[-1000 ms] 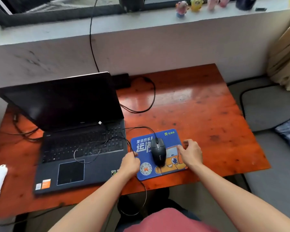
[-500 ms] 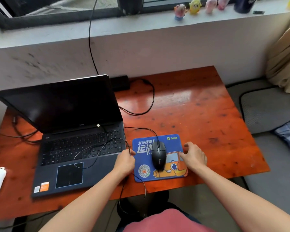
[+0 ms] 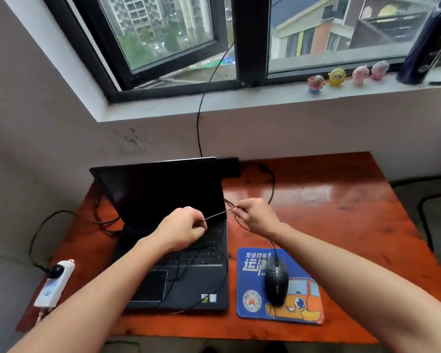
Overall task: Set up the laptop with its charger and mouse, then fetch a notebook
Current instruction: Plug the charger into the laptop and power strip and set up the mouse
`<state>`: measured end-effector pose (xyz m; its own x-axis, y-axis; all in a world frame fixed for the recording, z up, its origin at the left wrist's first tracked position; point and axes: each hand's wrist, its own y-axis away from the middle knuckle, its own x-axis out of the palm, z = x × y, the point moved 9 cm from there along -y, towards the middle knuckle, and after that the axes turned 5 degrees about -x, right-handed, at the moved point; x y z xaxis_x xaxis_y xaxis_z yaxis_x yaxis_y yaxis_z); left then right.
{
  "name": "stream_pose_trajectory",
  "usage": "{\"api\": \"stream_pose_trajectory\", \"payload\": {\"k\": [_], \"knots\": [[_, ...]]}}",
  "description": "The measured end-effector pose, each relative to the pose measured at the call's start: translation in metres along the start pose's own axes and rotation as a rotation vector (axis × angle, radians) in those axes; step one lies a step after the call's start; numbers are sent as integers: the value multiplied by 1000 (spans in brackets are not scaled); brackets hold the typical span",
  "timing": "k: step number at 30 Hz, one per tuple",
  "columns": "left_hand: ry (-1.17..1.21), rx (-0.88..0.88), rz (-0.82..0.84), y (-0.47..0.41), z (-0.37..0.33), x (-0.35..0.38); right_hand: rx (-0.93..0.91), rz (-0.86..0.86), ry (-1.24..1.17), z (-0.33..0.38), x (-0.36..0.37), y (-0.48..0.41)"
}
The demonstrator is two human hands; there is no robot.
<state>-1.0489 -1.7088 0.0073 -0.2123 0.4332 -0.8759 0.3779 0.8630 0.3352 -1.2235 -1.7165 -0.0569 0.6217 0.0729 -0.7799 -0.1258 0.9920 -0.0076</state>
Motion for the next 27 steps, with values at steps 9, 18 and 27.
{"api": "stream_pose_trajectory", "payload": {"k": [9, 18, 27], "knots": [[771, -104, 148, 7, 28, -57, 604, -354, -620, -107, -40, -36], [1531, -100, 190, -84, -46, -103, 489, -263, -698, -55, -29, -21], [1572, -165, 297, -187, -67, -102, 469, -16, -1023, 8, 27, -40]]}}
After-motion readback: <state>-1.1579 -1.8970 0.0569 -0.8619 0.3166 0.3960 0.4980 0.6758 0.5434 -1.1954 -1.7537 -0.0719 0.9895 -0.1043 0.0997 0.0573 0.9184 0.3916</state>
